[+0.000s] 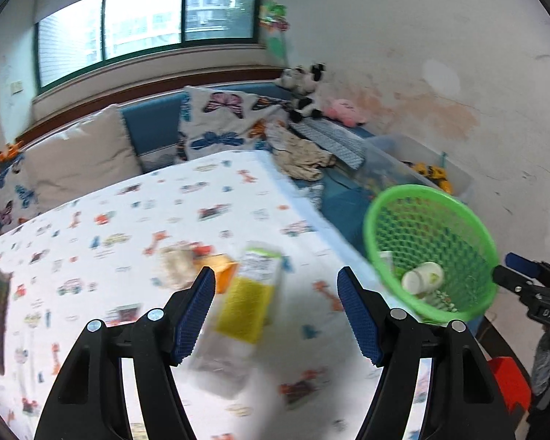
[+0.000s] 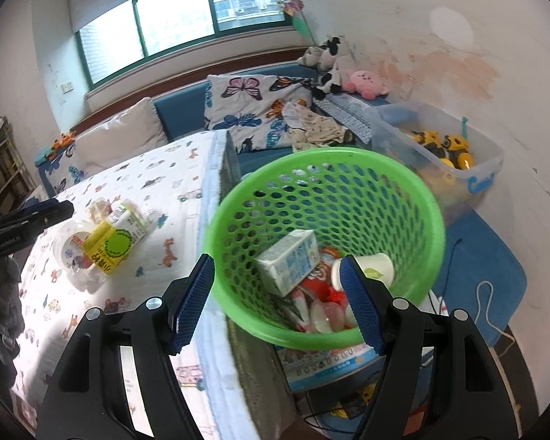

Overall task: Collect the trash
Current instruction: 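Grasp the clear round container with left tool while right tool grasps the yellow-label bottle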

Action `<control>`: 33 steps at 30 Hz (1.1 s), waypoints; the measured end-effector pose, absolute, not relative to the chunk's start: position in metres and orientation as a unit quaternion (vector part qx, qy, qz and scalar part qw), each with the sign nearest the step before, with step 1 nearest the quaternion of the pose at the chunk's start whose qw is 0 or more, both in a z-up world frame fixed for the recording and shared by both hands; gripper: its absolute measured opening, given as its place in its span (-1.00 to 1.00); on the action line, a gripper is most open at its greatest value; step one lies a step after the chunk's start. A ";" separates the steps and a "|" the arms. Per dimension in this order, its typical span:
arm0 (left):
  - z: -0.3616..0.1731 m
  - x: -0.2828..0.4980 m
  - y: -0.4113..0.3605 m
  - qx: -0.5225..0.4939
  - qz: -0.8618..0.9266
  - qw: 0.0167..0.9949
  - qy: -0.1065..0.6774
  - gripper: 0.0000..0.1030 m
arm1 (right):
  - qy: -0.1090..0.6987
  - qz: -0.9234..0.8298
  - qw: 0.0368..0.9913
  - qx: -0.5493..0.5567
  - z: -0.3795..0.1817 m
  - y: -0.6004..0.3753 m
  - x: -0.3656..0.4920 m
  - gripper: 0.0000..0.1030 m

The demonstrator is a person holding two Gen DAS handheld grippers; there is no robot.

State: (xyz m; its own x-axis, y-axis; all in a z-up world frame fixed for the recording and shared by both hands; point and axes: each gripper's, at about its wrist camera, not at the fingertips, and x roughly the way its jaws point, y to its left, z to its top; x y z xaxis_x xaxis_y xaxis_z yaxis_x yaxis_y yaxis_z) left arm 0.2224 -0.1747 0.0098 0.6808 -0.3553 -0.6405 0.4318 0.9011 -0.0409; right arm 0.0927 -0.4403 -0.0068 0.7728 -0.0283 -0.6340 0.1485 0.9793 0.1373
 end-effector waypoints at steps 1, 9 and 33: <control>0.009 0.224 -0.166 0.057 -0.207 0.917 0.337 0.30 | 0.334 -0.044 0.937 0.087 -0.007 -0.437 0.095 0.38; -0.015 0.234 -0.123 0.060 -0.181 0.913 0.361 0.23 | 0.344 -0.025 0.936 0.076 -0.010 -0.413 0.109 0.38; -0.042 0.241 -0.105 0.034 -0.219 0.895 0.386 -0.67 | 0.360 0.015 0.931 0.052 -0.017 -0.359 0.134 0.38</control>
